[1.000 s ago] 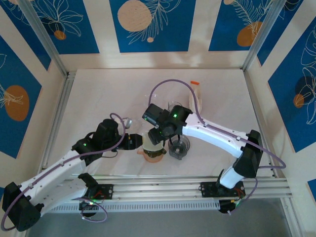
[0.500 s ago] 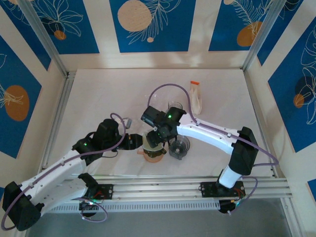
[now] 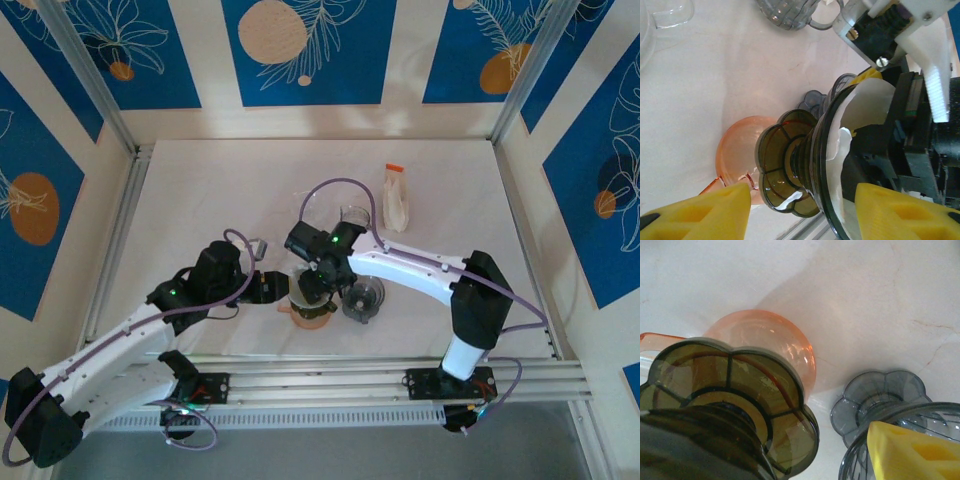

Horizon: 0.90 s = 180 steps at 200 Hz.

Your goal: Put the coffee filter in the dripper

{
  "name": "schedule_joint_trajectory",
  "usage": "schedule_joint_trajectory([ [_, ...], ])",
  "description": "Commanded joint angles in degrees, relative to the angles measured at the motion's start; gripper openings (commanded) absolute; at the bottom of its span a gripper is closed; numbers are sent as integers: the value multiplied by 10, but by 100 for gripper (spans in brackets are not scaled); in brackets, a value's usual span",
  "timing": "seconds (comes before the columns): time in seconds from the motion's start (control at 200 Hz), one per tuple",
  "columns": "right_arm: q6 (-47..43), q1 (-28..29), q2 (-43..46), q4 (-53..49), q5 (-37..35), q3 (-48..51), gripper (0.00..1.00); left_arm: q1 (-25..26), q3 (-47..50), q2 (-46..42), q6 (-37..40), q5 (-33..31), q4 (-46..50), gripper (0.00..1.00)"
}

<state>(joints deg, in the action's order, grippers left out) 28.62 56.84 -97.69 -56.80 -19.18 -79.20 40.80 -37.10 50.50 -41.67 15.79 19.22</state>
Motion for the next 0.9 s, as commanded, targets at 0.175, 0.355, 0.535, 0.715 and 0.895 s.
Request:
schedule_joint_trajectory([
  [0.175, 10, -4, -11, 12, 8, 14, 70, 7, 9, -16, -5, -22, -23, 70],
  [0.355, 12, -3, -10, 12, 8, 16, 70, 8, 7, 12, 0, -17, -31, 73],
  [0.535, 14, -3, -8, 13, 9, 19, 70, 8, 6, 28, 3, -17, -28, 66],
  [0.715, 18, -2, -4, 13, 8, 18, 70, 9, 6, 27, 3, -22, -16, 59],
  [0.895, 19, 0, 0, 12, 8, 11, 70, 9, 8, 23, 3, -24, -5, 56],
])
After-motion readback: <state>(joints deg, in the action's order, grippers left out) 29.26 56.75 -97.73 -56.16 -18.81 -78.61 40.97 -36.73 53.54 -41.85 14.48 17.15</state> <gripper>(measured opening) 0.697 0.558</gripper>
